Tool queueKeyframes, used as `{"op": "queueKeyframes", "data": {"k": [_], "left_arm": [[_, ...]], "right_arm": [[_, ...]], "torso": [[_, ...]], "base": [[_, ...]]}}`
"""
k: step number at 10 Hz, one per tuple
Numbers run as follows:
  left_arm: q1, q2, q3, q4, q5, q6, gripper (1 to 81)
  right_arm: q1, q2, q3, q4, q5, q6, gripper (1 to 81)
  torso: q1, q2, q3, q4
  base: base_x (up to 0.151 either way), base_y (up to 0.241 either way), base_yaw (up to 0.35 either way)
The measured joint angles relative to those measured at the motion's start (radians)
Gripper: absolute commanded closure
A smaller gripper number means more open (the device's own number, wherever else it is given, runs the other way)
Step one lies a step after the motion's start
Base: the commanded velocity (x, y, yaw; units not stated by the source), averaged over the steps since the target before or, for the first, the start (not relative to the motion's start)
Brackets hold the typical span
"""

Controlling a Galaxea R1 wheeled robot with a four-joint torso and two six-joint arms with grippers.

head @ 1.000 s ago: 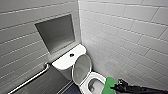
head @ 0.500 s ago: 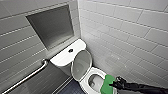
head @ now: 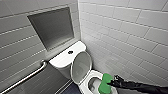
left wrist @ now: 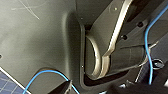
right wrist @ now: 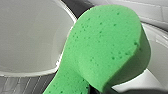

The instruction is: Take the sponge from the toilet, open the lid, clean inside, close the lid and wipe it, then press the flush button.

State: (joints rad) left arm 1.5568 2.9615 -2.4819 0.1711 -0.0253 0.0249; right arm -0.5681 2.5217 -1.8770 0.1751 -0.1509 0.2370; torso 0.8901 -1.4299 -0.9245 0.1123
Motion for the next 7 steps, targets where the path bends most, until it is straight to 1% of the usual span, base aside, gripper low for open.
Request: {"op": "queueKeyframes", "data": {"k": [3, 5, 6, 7], "left_arm": [[0.009, 0.001, -0.001, 0.000, 0.003, 0.000, 1.0], [0.010, 0.003, -0.001, 0.000, 0.003, 0.000, 1.0], [0.012, 0.003, -0.001, 0.000, 0.003, 0.000, 1.0], [0.010, 0.003, -0.001, 0.000, 0.003, 0.000, 1.0]], "right_arm": [[0.006, 0.019, -0.010, 0.000, -0.011, 0.000, 81.1], [0.028, 0.012, -0.019, 0.000, -0.009, 0.000, 81.1], [0.023, 0.009, -0.025, 0.000, -0.008, 0.000, 81.1], [0.016, 0.003, -0.026, 0.000, -0.011, 0.000, 81.1]], "torso": [[0.068, -0.111, 0.000, 0.000], [0.081, -0.133, 0.000, 0.001], [0.085, -0.138, 0.000, 0.012], [0.088, -0.142, 0.000, 0.035]], "base": [[0.000, 0.000, 0.000], [0.000, 0.000, 0.000], [0.000, 0.000, 0.000], [0.000, 0.000, 0.000]]}}
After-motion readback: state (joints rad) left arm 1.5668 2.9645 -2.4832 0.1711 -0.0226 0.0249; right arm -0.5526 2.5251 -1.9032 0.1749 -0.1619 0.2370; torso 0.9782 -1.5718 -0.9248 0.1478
